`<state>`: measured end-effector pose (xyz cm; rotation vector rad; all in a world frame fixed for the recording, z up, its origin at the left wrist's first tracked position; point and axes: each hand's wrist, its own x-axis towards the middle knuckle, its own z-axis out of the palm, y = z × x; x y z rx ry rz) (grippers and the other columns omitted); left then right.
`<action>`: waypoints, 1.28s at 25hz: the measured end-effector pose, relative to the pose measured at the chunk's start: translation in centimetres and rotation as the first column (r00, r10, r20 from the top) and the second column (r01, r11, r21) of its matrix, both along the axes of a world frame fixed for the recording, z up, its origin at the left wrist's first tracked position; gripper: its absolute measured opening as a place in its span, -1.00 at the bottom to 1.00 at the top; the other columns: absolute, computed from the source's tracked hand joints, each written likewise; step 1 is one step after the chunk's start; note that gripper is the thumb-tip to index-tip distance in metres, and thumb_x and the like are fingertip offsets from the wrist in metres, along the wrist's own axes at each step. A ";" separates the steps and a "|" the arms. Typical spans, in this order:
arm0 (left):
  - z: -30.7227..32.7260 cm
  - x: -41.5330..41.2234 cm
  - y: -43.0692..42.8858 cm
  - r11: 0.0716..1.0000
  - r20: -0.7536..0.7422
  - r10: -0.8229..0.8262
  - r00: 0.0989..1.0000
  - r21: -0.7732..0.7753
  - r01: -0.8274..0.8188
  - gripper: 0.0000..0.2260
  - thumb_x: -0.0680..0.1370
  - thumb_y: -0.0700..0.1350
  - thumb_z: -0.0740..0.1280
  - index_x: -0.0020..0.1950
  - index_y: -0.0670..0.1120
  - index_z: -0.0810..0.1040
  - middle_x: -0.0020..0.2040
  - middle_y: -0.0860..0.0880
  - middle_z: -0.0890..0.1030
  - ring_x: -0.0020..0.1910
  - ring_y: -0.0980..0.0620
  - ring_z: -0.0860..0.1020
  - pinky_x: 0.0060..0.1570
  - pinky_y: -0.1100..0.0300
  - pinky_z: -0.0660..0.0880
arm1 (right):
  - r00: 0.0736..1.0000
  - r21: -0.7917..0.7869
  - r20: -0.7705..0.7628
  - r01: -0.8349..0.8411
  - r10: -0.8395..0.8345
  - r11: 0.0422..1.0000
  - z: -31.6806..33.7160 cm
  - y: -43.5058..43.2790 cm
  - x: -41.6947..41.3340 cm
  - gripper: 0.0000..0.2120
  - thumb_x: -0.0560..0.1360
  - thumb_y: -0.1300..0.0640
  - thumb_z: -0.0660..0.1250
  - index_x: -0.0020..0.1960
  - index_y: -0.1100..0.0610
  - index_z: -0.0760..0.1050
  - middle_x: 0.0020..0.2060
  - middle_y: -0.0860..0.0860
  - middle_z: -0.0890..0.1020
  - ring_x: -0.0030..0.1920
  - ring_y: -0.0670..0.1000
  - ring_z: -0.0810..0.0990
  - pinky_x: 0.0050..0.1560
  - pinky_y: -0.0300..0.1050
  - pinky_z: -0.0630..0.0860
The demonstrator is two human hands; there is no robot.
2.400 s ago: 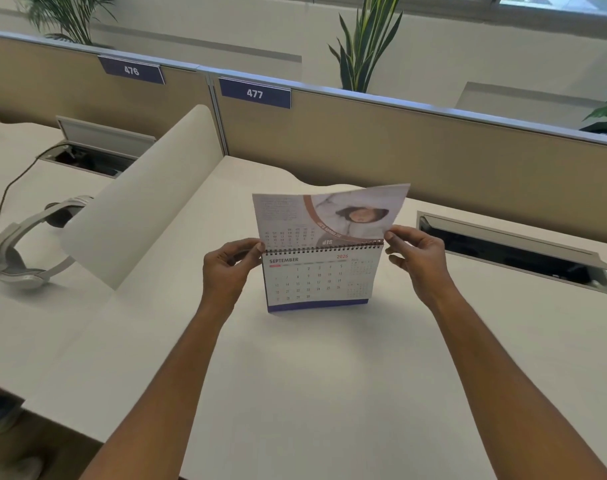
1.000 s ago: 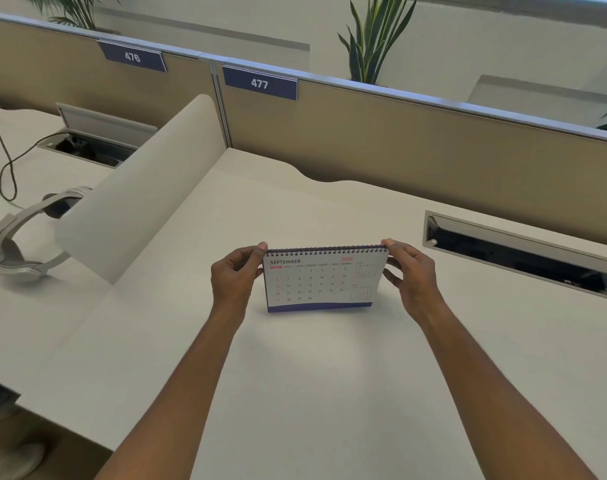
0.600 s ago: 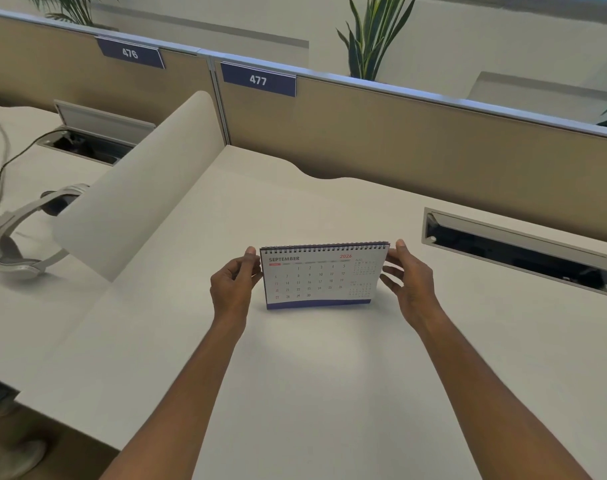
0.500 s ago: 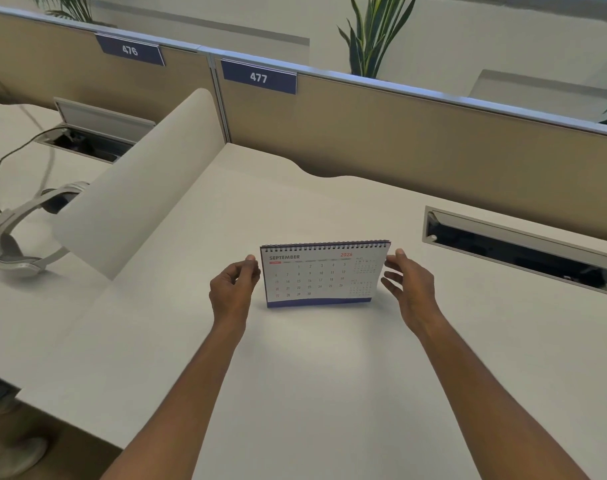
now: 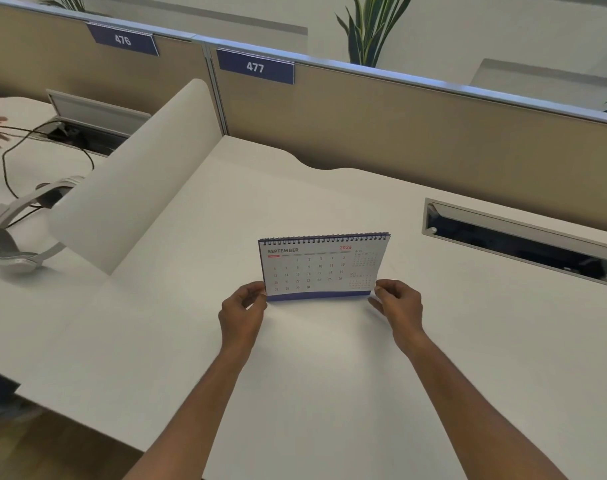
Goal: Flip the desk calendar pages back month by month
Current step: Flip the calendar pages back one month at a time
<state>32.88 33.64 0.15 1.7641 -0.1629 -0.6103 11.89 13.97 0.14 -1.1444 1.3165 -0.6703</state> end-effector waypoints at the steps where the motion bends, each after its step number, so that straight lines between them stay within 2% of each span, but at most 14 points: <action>1: 0.0 -0.3 0.1 1.000 0.018 -0.007 1.000 0.006 0.007 -0.74 0.56 -0.23 0.43 -0.06 0.17 0.71 -0.04 0.08 0.77 0.03 -0.03 0.73 0.23 -0.06 0.63 | 1.000 -0.013 0.003 -0.024 0.024 1.000 0.0 0.2 0.0 -0.88 0.55 0.32 0.38 -0.01 0.15 0.65 -0.02 0.07 0.73 0.03 0.10 0.72 0.10 0.00 0.68; 3: -0.1 -0.6 0.2 1.000 0.045 -0.008 0.999 0.017 0.007 -0.71 0.55 -0.23 0.45 -0.07 0.21 0.70 -0.05 0.12 0.77 0.01 0.02 0.73 0.24 -0.03 0.63 | 0.999 -0.032 0.012 -0.040 0.040 0.999 0.0 0.5 0.0 -0.87 0.55 0.32 0.39 0.00 0.12 0.64 -0.01 0.08 0.74 0.05 0.11 0.72 0.10 0.00 0.68; 6: 0.0 -1.0 0.3 1.000 0.048 -0.007 0.999 0.023 0.006 -0.72 0.51 -0.23 0.51 -0.08 0.20 0.68 -0.16 0.24 0.75 -0.10 0.24 0.71 0.23 0.01 0.63 | 1.000 -0.054 0.011 -0.022 0.022 0.998 -0.2 0.6 -0.2 -0.88 0.54 0.29 0.43 -0.01 0.11 0.65 -0.01 0.07 0.73 0.05 0.14 0.72 0.12 0.02 0.68; 7: 0.1 -1.1 0.3 1.000 0.041 -0.007 0.999 0.022 0.006 -0.75 0.50 -0.21 0.53 -0.08 0.17 0.68 -0.18 0.26 0.75 -0.12 0.26 0.71 0.21 0.01 0.63 | 1.000 -0.060 0.005 -0.021 0.021 0.998 -0.3 0.6 -0.2 -0.89 0.53 0.29 0.45 0.00 0.11 0.65 -0.01 0.08 0.73 0.05 0.15 0.72 0.13 0.05 0.68; 9: 0.2 -1.3 0.4 1.000 0.014 0.004 1.000 0.012 -0.004 -0.84 0.46 -0.14 0.60 -0.08 0.08 0.70 -0.17 0.17 0.77 -0.09 0.13 0.73 0.17 -0.06 0.65 | 1.000 -0.066 0.006 -0.011 0.012 0.998 -0.4 0.8 -0.3 -0.88 0.50 0.30 0.47 -0.02 0.11 0.67 -0.01 0.08 0.73 0.03 0.15 0.72 0.14 0.08 0.67; 11: 0.2 -1.5 0.5 1.000 -0.032 0.023 0.999 -0.017 -0.024 -0.83 0.42 -0.09 0.64 -0.09 -0.01 0.70 -0.17 0.05 0.78 -0.06 -0.04 0.75 0.15 -0.12 0.66 | 1.000 -0.066 0.013 0.006 -0.005 0.998 -0.5 1.1 -0.4 -0.86 0.48 0.30 0.49 -0.06 0.08 0.68 -0.04 0.07 0.74 0.04 0.15 0.72 0.15 0.09 0.67; 14: 0.1 -1.7 0.6 0.993 -0.105 0.056 0.993 -0.095 -0.066 -0.81 0.40 -0.16 0.66 -0.08 -0.13 0.71 -0.14 -0.14 0.79 -0.04 -0.18 0.76 0.18 -0.17 0.66 | 1.000 -0.068 0.020 0.017 -0.015 0.998 -0.7 1.4 -0.7 -0.87 0.46 0.27 0.50 -0.07 0.07 0.69 -0.05 0.06 0.74 0.03 0.14 0.73 0.17 0.11 0.66; 19: 0.5 -1.7 1.0 0.987 -0.177 0.010 0.984 -0.157 -0.038 -0.84 0.42 -0.26 0.62 -0.05 -0.14 0.73 -0.12 -0.10 0.80 -0.04 -0.08 0.78 0.14 -0.05 0.68 | 0.999 -0.047 0.043 0.021 -0.019 0.999 -0.8 1.5 -1.1 -0.90 0.47 0.26 0.52 -0.02 0.15 0.69 0.01 0.12 0.73 0.07 0.16 0.72 0.18 0.11 0.66; 24: 0.6 -1.5 1.7 0.972 -0.229 -0.047 0.972 -0.233 -0.008 -0.88 0.51 -0.31 0.53 0.00 -0.15 0.71 -0.08 -0.11 0.80 0.02 -0.11 0.77 -0.03 0.15 0.71 | 0.996 -0.014 0.084 0.007 -0.006 1.000 -0.6 1.9 -1.1 -0.85 0.50 0.27 0.49 0.08 0.22 0.65 0.07 0.17 0.72 0.14 0.17 0.70 0.17 0.10 0.66; 29: 0.5 -1.2 2.8 0.943 -0.308 -0.133 0.942 -0.333 0.025 -0.87 0.56 -0.31 0.47 0.06 -0.15 0.73 0.02 -0.17 0.79 0.02 -0.11 0.76 -0.02 0.08 0.71 | 0.990 -0.009 0.135 0.049 -0.048 0.999 -0.3 2.5 -1.5 -0.86 0.55 0.30 0.43 0.11 0.27 0.63 0.08 0.23 0.70 0.11 0.22 0.71 0.19 0.12 0.65; 32: 0.7 -1.1 3.3 0.938 -0.324 -0.154 0.933 -0.346 0.034 -0.80 0.54 -0.32 0.49 0.14 -0.13 0.70 0.00 -0.20 0.79 -0.03 -0.08 0.77 -0.08 0.12 0.70 | 0.982 0.019 0.175 0.068 -0.071 0.997 -0.1 3.0 -1.8 -0.87 0.55 0.30 0.44 0.08 0.30 0.64 0.06 0.25 0.71 0.08 0.23 0.72 0.17 0.10 0.66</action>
